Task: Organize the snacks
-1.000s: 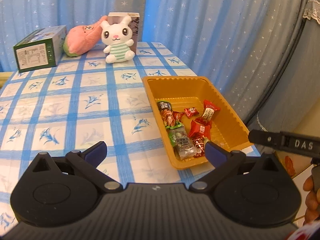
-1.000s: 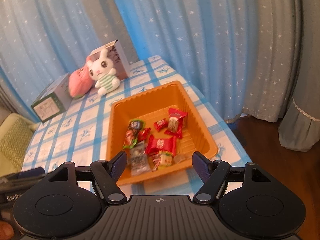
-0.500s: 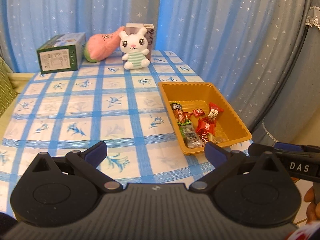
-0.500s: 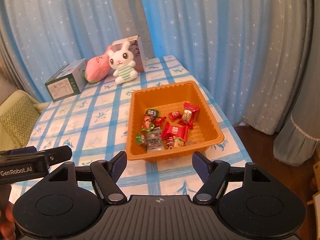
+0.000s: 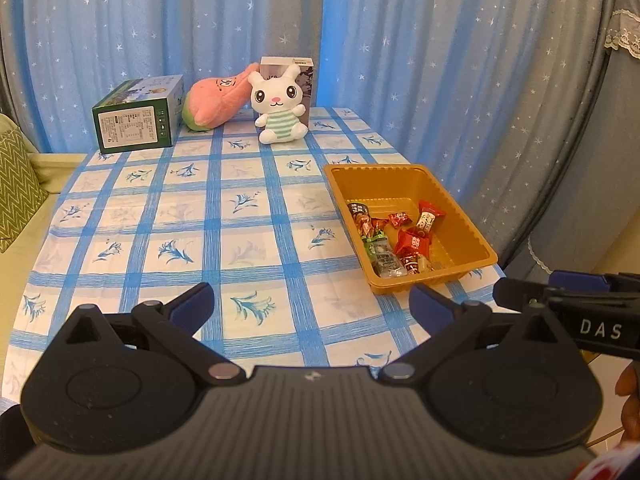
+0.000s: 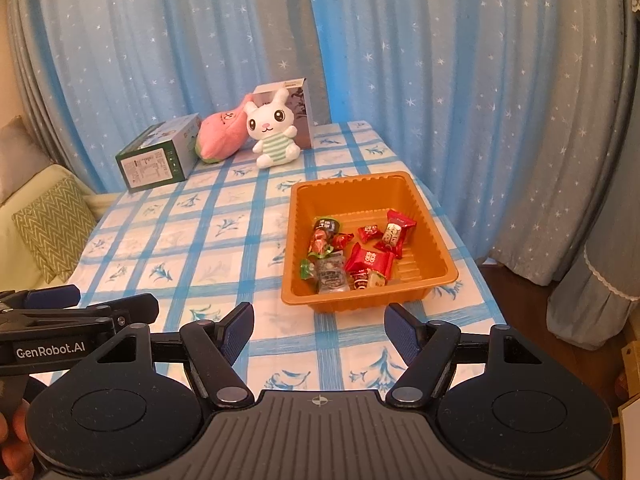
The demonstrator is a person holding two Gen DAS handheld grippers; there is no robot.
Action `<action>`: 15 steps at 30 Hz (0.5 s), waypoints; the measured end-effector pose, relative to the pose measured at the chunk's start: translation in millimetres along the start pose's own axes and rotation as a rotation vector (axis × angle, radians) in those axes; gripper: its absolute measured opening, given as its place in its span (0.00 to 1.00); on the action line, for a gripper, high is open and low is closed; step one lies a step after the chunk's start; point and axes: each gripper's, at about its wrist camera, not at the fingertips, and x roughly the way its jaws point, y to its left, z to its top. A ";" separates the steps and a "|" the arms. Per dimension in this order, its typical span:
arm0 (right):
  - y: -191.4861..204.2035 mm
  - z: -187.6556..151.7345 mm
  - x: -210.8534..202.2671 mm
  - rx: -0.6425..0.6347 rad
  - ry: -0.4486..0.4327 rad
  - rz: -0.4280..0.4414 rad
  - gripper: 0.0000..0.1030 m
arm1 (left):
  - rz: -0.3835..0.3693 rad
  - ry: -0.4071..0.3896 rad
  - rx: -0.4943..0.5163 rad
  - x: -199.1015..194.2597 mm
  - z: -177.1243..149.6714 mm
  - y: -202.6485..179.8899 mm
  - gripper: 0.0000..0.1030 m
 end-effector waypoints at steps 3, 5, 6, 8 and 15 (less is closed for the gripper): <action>0.6 -0.8 -3.3 0.000 -0.003 0.004 0.70 | 0.001 -0.001 0.000 -0.7 0.1 0.7 1.00; 2.0 -0.7 -3.4 -0.002 -0.002 0.007 0.70 | 0.003 -0.004 -0.002 -2.1 0.1 1.4 1.00; 2.1 -0.1 -3.5 -0.002 -0.002 0.009 0.70 | 0.004 -0.005 -0.003 -2.4 0.3 1.7 1.00; 2.7 0.2 -3.6 -0.002 -0.003 0.012 0.70 | 0.007 -0.007 -0.003 -3.0 0.2 1.9 1.00; 1.9 -0.3 -3.1 0.002 0.001 0.009 0.70 | 0.007 -0.005 -0.007 -1.5 0.6 3.3 1.00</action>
